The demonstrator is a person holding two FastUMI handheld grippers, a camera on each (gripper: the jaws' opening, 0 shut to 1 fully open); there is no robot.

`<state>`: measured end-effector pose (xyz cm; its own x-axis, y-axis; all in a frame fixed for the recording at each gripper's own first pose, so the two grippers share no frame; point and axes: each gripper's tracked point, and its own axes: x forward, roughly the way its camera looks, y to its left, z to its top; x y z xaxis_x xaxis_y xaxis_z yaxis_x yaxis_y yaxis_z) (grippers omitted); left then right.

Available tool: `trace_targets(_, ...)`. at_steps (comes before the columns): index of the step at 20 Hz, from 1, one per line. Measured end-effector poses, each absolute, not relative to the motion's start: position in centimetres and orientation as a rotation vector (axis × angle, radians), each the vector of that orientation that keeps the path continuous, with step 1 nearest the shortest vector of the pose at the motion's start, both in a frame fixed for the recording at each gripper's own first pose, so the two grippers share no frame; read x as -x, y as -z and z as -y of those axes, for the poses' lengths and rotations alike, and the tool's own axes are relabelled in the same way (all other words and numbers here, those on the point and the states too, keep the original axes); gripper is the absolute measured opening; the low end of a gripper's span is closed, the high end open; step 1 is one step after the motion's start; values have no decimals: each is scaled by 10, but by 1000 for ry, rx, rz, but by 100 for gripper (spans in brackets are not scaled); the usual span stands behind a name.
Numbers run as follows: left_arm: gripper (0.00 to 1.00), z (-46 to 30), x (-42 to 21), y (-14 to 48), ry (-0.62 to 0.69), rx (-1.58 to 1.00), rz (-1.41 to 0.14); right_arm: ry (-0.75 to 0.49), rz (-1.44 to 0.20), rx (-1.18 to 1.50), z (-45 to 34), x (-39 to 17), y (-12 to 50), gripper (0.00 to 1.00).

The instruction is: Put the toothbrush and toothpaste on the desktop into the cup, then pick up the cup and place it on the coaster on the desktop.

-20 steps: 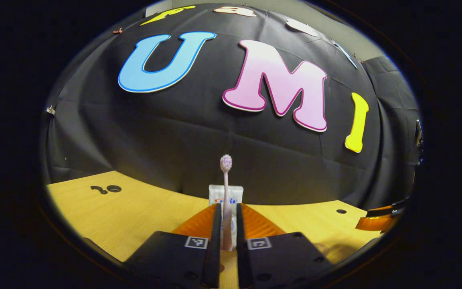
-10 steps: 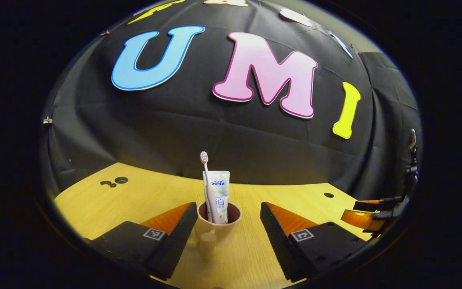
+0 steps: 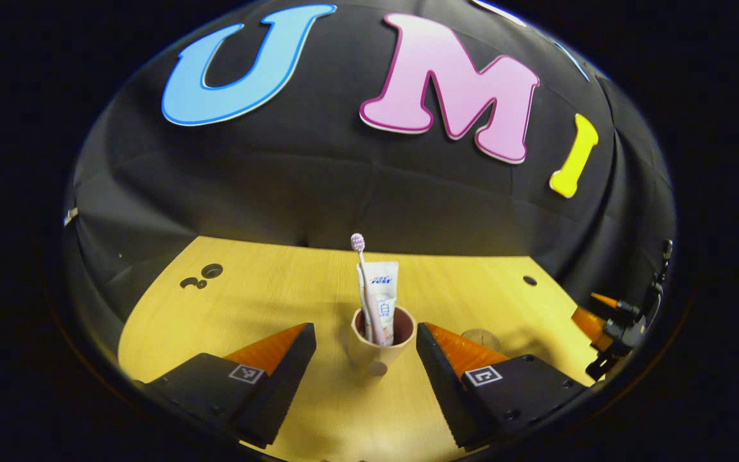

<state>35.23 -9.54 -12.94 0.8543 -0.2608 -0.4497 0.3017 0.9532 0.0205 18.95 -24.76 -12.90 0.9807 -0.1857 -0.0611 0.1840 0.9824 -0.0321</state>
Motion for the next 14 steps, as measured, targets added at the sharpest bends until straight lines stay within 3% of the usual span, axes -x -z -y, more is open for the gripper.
trace_targets(10,98,109,-351,184,390,-254,-844,285,-146,-61,297,-159,151,98)
trace_targets(14,98,112,-355,218,363,-269,-975,306,-151,-98,304,-138,154,98)
